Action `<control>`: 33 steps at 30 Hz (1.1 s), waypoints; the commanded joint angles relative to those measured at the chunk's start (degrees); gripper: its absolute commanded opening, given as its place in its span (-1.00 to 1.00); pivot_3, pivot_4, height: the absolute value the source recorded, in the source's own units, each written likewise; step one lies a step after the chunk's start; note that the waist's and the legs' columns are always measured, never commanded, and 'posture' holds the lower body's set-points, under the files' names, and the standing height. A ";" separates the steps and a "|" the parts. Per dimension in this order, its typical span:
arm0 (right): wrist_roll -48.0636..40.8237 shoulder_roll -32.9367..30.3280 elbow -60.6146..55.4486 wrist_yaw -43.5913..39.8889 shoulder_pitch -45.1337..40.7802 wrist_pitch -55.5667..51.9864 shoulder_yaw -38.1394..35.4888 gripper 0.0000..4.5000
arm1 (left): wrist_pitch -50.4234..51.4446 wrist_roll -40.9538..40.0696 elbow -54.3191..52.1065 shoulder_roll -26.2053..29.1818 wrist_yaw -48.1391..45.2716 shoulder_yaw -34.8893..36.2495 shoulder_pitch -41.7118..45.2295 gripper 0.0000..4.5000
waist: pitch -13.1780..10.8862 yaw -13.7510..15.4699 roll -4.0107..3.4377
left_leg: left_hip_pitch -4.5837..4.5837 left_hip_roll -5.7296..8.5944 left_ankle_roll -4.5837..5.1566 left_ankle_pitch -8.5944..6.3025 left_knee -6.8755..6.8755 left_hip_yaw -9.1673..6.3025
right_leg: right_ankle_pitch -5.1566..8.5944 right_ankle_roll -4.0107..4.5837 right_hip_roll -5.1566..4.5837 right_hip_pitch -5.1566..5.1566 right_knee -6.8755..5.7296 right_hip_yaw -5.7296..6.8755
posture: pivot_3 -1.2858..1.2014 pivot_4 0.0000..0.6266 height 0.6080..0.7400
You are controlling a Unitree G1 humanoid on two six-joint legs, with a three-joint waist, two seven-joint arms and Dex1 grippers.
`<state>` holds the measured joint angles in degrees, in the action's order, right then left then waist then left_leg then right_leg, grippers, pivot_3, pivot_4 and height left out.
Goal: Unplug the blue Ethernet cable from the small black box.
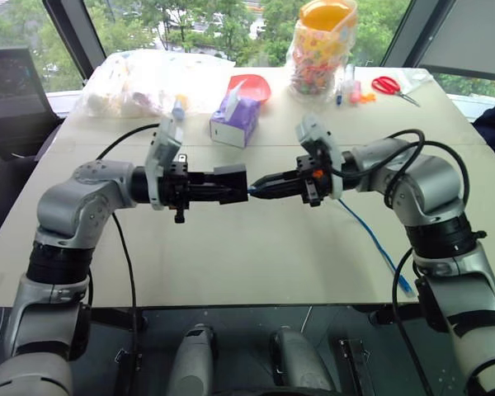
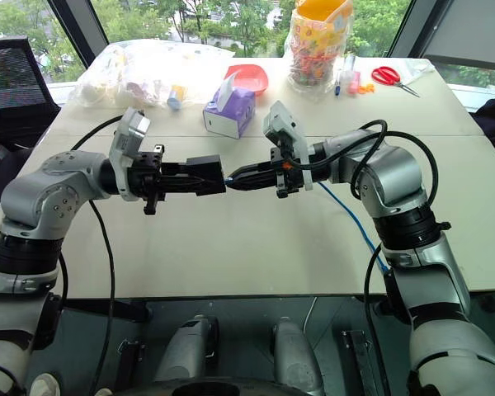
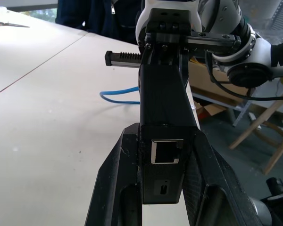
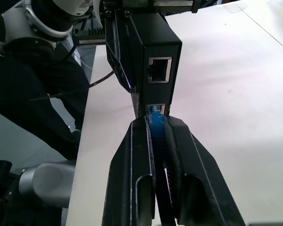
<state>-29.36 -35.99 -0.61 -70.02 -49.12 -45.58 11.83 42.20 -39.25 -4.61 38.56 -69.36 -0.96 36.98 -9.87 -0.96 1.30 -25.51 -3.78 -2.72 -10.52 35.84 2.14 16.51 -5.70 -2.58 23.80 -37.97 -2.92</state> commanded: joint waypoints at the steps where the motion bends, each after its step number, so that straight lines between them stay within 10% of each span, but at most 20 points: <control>1: 3.12 -3.98 3.86 0.55 0.82 2.61 -2.44 -0.98 | -0.39 -1.16 -1.41 2.70 -1.19 3.45 -0.87 -0.78 | -0.04 0.22 0.04 | 0.00 0.01 0.00 0.00 0.00 0.00 | 0.00 0.01 -0.02 -0.01 0.01 0.00 | 0.03 -0.52 0.92; 9: 7.85 -3.86 10.03 3.71 -0.12 10.09 -3.94 -0.98 | -3.75 1.68 -1.51 4.13 -1.99 2.35 -3.52 -0.78 | -0.14 -0.07 0.03 | -0.04 -0.01 0.00 0.00 -0.11 0.17 | 0.00 0.00 -0.05 0.17 0.05 -0.09 | 0.03 -0.52 0.92; 17: 22.65 5.00 27.14 23.57 -3.52 23.62 -2.27 -0.98 | -22.43 15.75 7.76 -8.23 5.77 -5.28 -4.79 -0.78 | -0.14 0.31 0.03 | -0.07 0.01 0.00 0.01 -0.08 0.30 | -0.07 -0.11 -0.04 0.20 0.03 -0.19 | 0.03 -0.52 0.92; 26: 22.27 6.41 23.39 28.83 -0.94 19.00 -6.27 0.93 | -31.98 23.48 18.47 -17.45 10.78 -8.49 -2.14 -0.78 | -0.14 0.29 0.02 | -0.44 0.00 0.01 0.01 -0.06 0.29 | -0.19 -0.33 0.02 0.54 -0.09 -0.20 | 0.03 -0.52 0.92; 33: 15.55 3.57 7.39 29.52 4.95 7.42 -14.44 0.98 | -38.35 27.55 31.48 -22.84 16.94 -7.40 2.28 -0.78 | -0.14 0.36 0.02 | -0.49 0.01 0.01 0.01 0.02 0.25 | -0.20 -0.35 0.01 0.54 -0.09 -0.20 | 0.03 -0.52 0.92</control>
<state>-11.81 -31.69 11.03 -40.80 -44.76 -36.27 -0.09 6.35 -12.42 25.47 16.52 -53.88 -9.69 37.49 -10.01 -0.60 1.32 -26.00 -3.77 -2.71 -10.51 35.87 2.39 16.31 -6.06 -2.57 24.34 -38.05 -3.13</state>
